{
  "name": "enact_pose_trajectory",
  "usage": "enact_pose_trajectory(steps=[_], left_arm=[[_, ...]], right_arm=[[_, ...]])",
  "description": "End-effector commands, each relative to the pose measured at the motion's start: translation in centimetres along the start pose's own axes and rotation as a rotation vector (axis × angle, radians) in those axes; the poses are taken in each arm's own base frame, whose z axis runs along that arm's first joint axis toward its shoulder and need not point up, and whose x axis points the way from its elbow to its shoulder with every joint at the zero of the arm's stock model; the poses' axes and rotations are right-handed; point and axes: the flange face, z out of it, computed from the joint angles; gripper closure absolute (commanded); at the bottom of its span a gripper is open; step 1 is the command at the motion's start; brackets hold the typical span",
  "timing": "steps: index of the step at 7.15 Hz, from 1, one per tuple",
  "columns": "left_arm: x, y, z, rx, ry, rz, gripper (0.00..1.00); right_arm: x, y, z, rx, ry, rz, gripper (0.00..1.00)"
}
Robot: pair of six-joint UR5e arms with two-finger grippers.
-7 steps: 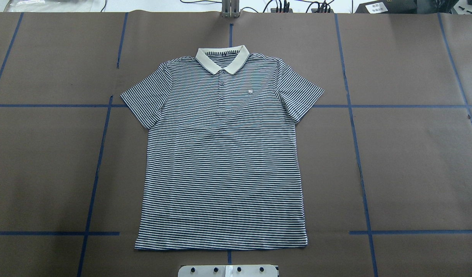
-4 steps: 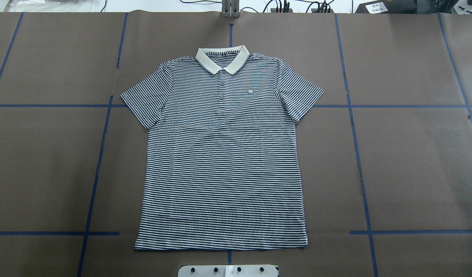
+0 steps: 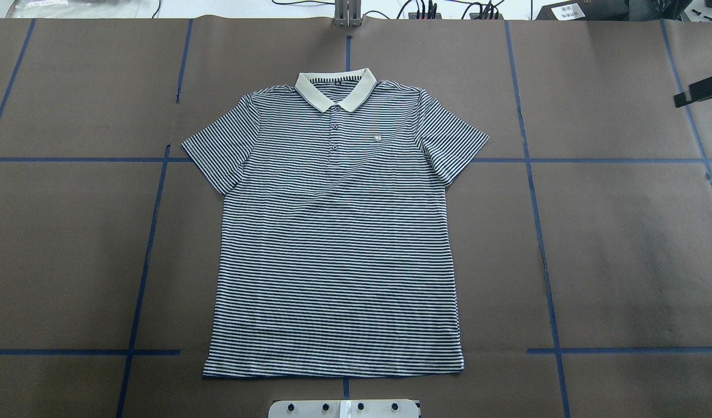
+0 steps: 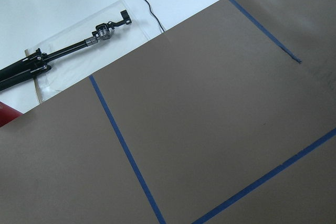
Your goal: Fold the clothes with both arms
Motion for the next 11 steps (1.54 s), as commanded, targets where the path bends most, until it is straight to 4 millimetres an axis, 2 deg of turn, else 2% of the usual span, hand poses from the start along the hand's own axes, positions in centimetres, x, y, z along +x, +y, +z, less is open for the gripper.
enact_pose_trajectory(steps=[1,2,3,4,5,7,11], left_arm=[[0.7,-0.1,0.7,-0.004,0.013,0.016,0.0],[0.8,-0.2,0.7,-0.003,0.013,0.017,0.0],[0.8,-0.3,0.7,-0.002,0.013,0.018,0.0],[1.0,-0.3,0.8,-0.004,0.016,0.02,0.0],[1.0,-0.3,1.0,-0.006,0.018,0.019,0.0],[1.3,-0.4,1.3,-0.009,0.024,0.025,0.0],[1.4,-0.4,1.4,-0.011,0.025,0.026,0.0]], right_arm=[[-12.3,-1.5,8.5,0.097,0.011,0.161,0.12],[-18.7,-2.7,13.8,0.14,0.048,0.192,0.2],[-23.5,-3.8,18.4,0.174,0.085,0.219,0.25],[-25.6,-3.8,20.6,0.169,0.094,0.211,0.32],[-26.3,-3.8,21.2,0.161,0.093,0.206,0.37],[-24.5,-3.2,23.6,0.169,0.079,0.198,0.4],[-24.4,-1.8,24.5,0.158,0.086,0.194,0.4]])
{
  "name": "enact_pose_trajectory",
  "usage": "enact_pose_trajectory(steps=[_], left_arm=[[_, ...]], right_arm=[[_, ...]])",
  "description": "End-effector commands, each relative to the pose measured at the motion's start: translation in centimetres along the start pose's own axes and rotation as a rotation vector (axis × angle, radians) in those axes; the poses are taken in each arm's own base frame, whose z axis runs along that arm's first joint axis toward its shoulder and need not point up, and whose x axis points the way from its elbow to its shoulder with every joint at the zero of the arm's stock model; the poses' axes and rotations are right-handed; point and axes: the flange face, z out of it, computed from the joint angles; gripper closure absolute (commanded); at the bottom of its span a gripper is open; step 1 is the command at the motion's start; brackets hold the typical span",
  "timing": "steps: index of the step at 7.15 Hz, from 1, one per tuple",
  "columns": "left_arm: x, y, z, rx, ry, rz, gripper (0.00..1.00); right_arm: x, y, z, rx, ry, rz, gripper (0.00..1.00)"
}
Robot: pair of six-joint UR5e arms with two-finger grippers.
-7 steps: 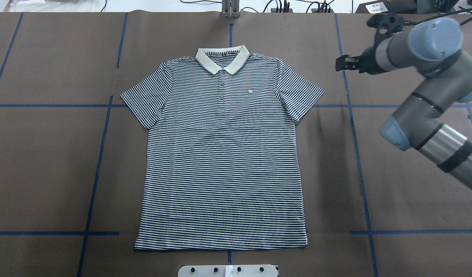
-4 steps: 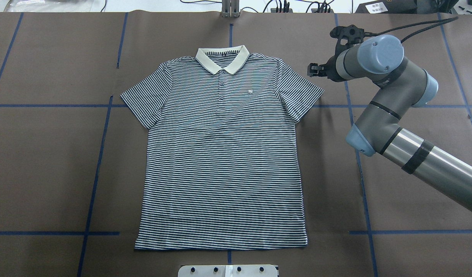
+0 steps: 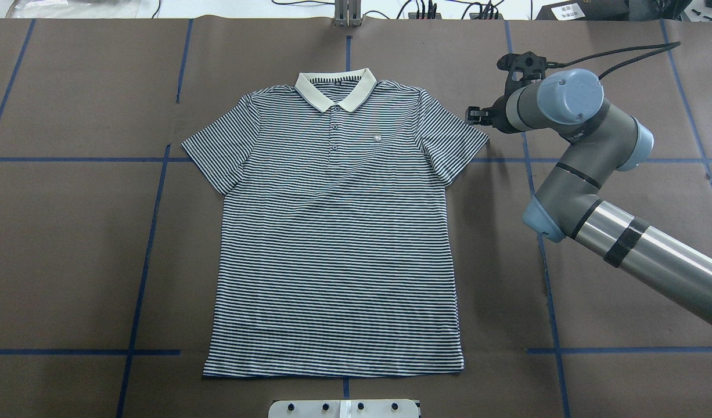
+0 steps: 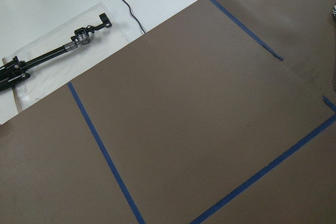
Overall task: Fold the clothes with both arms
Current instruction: 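Move the right gripper toward the sleeve nearest it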
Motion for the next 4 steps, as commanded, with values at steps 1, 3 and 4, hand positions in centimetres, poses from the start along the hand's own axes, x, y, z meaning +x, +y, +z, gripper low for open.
enact_pose_trajectory(steps=[1,3,4], left_arm=[[0.0,0.01,0.06,0.0,0.0,0.0,0.0],[-0.05,0.02,0.0,0.0,-0.001,0.0,0.0],[-0.04,0.06,0.11,-0.001,0.0,-0.001,0.0]], right_arm=[[-0.18,1.16,0.72,0.004,0.014,-0.01,0.4],[-0.03,1.57,0.96,0.006,0.023,-0.012,0.4],[0.28,1.89,1.13,0.006,0.028,-0.014,0.4]])
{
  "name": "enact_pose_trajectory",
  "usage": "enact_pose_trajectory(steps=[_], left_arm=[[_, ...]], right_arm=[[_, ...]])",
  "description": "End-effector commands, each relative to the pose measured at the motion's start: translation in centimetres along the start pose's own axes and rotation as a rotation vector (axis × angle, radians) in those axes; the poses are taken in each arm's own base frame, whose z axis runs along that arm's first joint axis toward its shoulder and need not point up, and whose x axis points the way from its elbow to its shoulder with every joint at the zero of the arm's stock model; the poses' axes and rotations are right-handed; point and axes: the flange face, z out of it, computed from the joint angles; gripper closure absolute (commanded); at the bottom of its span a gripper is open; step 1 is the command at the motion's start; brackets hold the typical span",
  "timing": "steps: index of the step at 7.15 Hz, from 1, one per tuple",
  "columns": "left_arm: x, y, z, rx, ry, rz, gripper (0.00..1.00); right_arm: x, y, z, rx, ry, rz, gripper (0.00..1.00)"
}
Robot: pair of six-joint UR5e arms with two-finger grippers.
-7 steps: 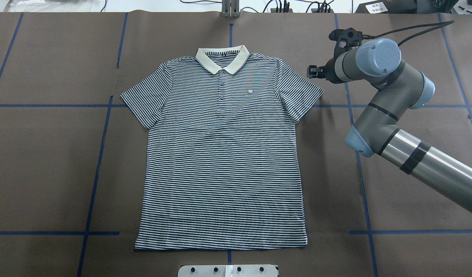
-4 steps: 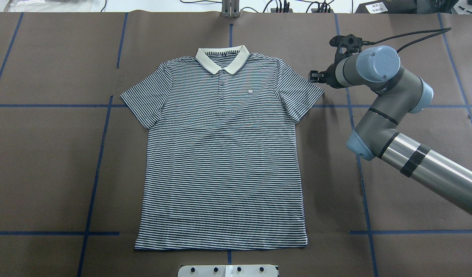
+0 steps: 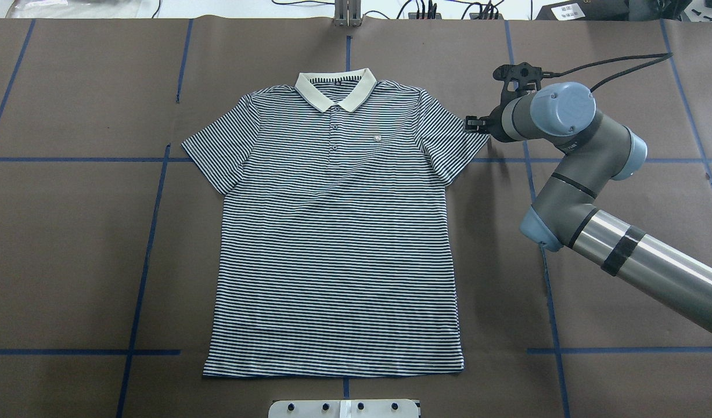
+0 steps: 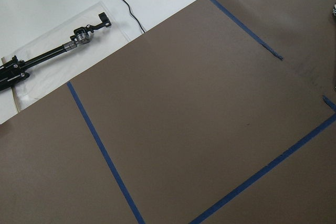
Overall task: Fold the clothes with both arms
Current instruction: 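Move the right gripper toward the sleeve nearest it, then grasp the sleeve with the right gripper and fold it onto the shirt body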
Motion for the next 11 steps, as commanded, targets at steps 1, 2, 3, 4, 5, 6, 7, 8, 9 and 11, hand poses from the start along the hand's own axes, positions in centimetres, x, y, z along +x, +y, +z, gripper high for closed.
enact_pose_trajectory(steps=[1,2,3,4,5,6,7,8,9,11], left_arm=[[0.0,0.0,0.1,-0.002,0.0,-0.001,0.0],[0.0,0.0,0.1,-0.002,0.0,-0.001,0.0],[0.0,0.0,0.1,-0.002,0.0,-0.001,0.0],[0.0,0.0,0.1,-0.002,0.0,-0.001,0.0],[0.0,0.1,0.1,-0.003,-0.001,-0.002,0.0],[-0.1,0.1,0.1,-0.003,0.0,-0.002,0.0],[-0.1,0.2,0.1,-0.004,0.001,-0.003,0.0],[-0.1,0.2,0.1,-0.004,0.001,-0.003,0.0],[0.0,0.1,0.1,-0.003,0.0,-0.002,0.0],[-0.1,0.2,0.1,-0.004,0.001,-0.003,0.0]], right_arm=[[0.1,0.6,0.3,0.0,0.008,-0.004,0.4],[0.1,0.8,0.4,-0.003,0.011,-0.005,0.41],[0.0,0.8,0.4,-0.002,0.009,-0.004,0.65],[0.0,0.8,0.4,-0.002,0.009,-0.004,1.0],[-0.5,0.6,-0.1,0.0,0.002,-0.005,1.0],[-1.2,0.3,-0.5,0.004,-0.006,-0.007,1.0],[-2.2,0.0,-1.2,0.012,-0.007,-0.007,1.0],[-4.1,-0.2,-3.3,0.005,0.038,0.016,1.0],[-8.6,-1.0,-5.6,0.005,0.085,0.086,1.0],[-20.9,0.8,-6.0,0.068,0.148,0.202,1.0]])
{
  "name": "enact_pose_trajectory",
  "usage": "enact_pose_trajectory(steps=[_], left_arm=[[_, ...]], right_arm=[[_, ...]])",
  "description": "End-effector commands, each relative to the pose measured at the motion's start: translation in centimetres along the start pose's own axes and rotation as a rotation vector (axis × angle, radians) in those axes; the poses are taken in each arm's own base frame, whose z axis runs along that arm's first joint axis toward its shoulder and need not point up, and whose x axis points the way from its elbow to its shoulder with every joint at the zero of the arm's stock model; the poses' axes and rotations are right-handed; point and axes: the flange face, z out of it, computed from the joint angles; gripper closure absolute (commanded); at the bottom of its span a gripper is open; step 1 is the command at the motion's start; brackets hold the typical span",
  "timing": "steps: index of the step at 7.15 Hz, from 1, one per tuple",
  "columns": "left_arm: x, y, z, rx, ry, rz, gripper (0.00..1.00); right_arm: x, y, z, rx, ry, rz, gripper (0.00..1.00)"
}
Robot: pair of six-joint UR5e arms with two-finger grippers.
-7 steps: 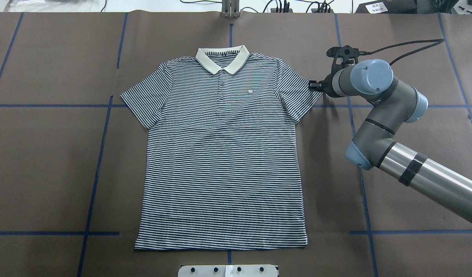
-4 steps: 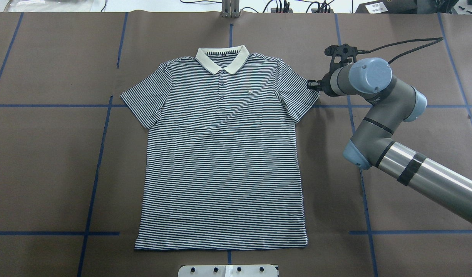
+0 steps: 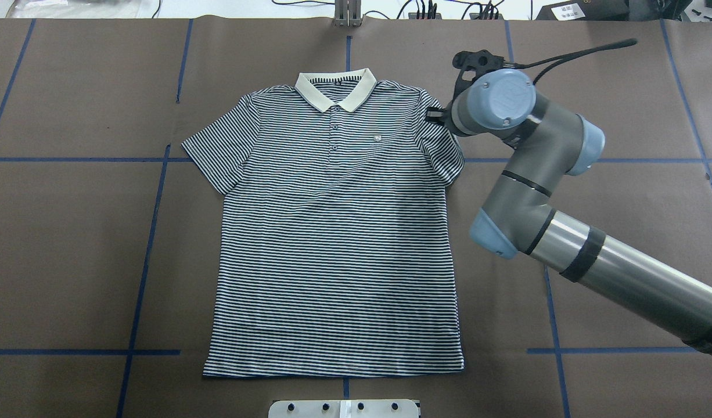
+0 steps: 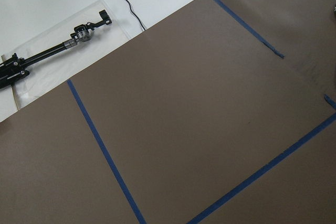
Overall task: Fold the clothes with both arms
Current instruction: 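Grasp the sleeve with the right gripper and fold it onto the shirt body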
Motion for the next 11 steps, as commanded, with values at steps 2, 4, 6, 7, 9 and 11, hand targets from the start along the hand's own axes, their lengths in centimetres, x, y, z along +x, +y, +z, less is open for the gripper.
enact_pose_trajectory(steps=[2,4,6,7,9,11], left_arm=[[0.0,0.0,0.0,0.0,0.0,0.0,0.0],[0.0,-0.1,0.1,-0.001,0.001,0.0,0.0],[0.0,-0.1,0.1,-0.001,0.001,0.001,0.0],[0.1,-0.7,0.0,0.007,0.001,0.008,0.0],[2.0,-3.5,0.9,0.041,0.025,0.077,0.0],[7.8,-6.9,10.0,-0.038,0.145,-0.028,0.0]], right_arm=[[-13.0,2.5,0.6,0.078,0.072,0.137,1.0],[-13.7,3.3,0.6,0.074,0.07,0.127,1.0],[-14.4,4.6,0.4,0.082,0.051,0.036,0.01],[-14.6,4.3,-0.1,0.079,0.044,-0.013,0.0],[-12.2,-1.0,-1.0,-0.026,0.021,-0.112,0.0],[-2.8,-6.0,-2.9,-0.099,-0.034,-0.251,0.0]])
